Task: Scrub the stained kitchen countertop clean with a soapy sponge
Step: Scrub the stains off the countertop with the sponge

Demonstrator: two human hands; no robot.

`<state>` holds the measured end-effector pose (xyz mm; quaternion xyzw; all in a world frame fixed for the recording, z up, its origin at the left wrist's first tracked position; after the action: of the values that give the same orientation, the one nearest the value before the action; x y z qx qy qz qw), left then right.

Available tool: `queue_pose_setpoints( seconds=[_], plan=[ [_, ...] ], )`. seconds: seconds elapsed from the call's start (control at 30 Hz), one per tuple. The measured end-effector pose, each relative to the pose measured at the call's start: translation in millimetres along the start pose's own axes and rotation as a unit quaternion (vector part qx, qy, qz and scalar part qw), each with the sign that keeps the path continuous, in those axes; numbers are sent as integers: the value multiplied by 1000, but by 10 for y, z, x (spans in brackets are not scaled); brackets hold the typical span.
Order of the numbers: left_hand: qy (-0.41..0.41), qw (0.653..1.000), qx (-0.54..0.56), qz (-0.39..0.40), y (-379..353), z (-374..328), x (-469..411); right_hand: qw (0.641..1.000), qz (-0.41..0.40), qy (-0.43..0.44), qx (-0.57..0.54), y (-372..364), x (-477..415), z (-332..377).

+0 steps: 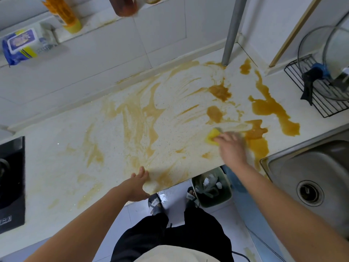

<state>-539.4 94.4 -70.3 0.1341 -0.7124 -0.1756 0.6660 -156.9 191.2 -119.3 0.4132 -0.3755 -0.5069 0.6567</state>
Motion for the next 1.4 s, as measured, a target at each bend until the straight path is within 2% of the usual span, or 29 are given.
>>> queue_pose_setpoints(
  seconds=[0.1,0.17,0.23,0.33,0.43,0.5,0.57,0.63,0.7,0.77,0.83,0.9,0.97,1.07,1.17,1.23,1.27,1.4],
  plan=[
    [-1,1000,3,-5,-44,3,1,968,-100,-232,-4,224,31,-349],
    [-4,1000,1,-11,-76,13,-13,951,-112,-289,10,183,45,-169],
    [-4,1000,1,-15,-74,17,-28,964,-94,-249,22,31,114,178],
    [0,1000,2,-16,-57,21,-34,994,-29,-105,-6,-238,279,622],
    [2,1000,5,-21,-62,7,-33,998,54,32,-25,-364,429,870],
    [5,1000,6,-16,-66,-1,-28,993,74,85,-22,-322,401,849],
    [3,1000,4,-17,-76,-16,-18,996,65,61,-14,-206,313,638],
    [1,1000,6,-17,-82,-38,-11,997,-6,-78,-24,-69,237,285],
    [-5,1000,16,-17,-108,-47,-10,958,-111,-257,-56,26,234,30],
    [-11,999,23,-22,-125,-42,-1,929,-140,-336,-62,-28,235,43],
    [-13,999,20,-30,-113,-27,17,942,-120,-309,-45,-126,234,230],
    [-14,999,13,-32,-87,-5,36,976,-61,-207,-33,-232,275,498],
    [-10,1000,4,-28,-68,43,34,995,15,-82,-58,-299,328,792],
    [-6,1000,-9,-23,-76,79,35,993,99,42,-54,-390,394,1132],
    [-12,999,-29,-22,-90,-2,39,986,121,107,-35,-334,361,1108],
    [-17,999,-37,-29,-87,-40,58,988,113,104,-12,-235,283,904],
    [-13,999,-39,-28,-87,-50,65,993,100,70,4,-177,236,752],
    [-25,998,-34,-44,-153,-20,85,988,-4,-148,46,-28,204,255]
  ],
)
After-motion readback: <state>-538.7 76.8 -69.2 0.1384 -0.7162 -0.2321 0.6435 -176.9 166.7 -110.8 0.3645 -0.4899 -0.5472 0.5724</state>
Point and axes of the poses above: each hand's wrist, its own x-axis away from the middle knuckle, its own y-axis out of the back of the hand, z = x × y, the point moved 1 cm from there along -x, towards the middle knuckle, and after that the axes turned 6 degrees about -x, right-handed, at the moved point
